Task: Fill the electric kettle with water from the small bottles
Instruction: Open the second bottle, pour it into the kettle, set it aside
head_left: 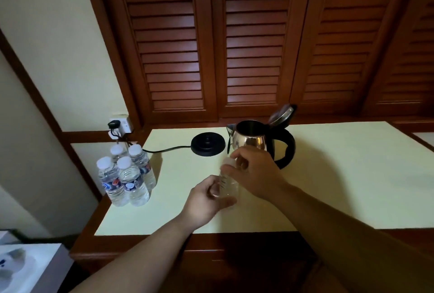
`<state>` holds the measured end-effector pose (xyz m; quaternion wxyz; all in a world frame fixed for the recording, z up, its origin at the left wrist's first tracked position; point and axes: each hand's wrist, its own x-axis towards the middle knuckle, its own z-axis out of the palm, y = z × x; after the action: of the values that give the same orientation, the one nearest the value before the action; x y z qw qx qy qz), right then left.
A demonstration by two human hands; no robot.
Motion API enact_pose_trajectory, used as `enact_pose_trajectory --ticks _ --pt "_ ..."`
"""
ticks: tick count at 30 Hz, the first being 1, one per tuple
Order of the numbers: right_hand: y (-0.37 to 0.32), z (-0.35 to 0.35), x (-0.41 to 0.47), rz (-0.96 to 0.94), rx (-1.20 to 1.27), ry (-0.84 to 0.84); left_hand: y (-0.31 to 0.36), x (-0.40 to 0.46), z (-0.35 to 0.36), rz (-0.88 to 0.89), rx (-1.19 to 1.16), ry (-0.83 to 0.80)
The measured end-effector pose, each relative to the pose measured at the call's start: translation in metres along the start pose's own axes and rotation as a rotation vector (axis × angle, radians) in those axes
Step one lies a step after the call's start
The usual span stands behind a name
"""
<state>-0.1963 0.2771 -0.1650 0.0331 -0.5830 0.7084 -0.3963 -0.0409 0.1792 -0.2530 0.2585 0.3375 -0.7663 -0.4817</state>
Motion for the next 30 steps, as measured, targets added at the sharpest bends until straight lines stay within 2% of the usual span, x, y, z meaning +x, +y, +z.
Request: enact_pose_trajectory --ticks 6,15,23,26,30 --pt "-0.020 -0.008 0.015 0.094 -0.095 -0.032 -0.006 0.002 -0.005 0.048 0.051 -0.065" --pt "-0.026 -0.032 0.028 -0.055 -0.174 -0.393 -0.005 0.002 -0.009 0.046 0.057 -0.104" --pt "-0.032 -0.044 0.039 -0.060 -0.209 -0.569 -0.008 0.001 -0.010 0.032 0.056 -0.113" --pt "-0.034 -0.044 0.042 -0.055 -0.224 -0.568 -0.006 0.000 -0.012 0.026 0.050 -0.119" --pt "-0.035 -0.035 0.043 -0.015 -0.300 -0.456 -0.005 -0.002 -0.011 0.034 0.047 -0.116"
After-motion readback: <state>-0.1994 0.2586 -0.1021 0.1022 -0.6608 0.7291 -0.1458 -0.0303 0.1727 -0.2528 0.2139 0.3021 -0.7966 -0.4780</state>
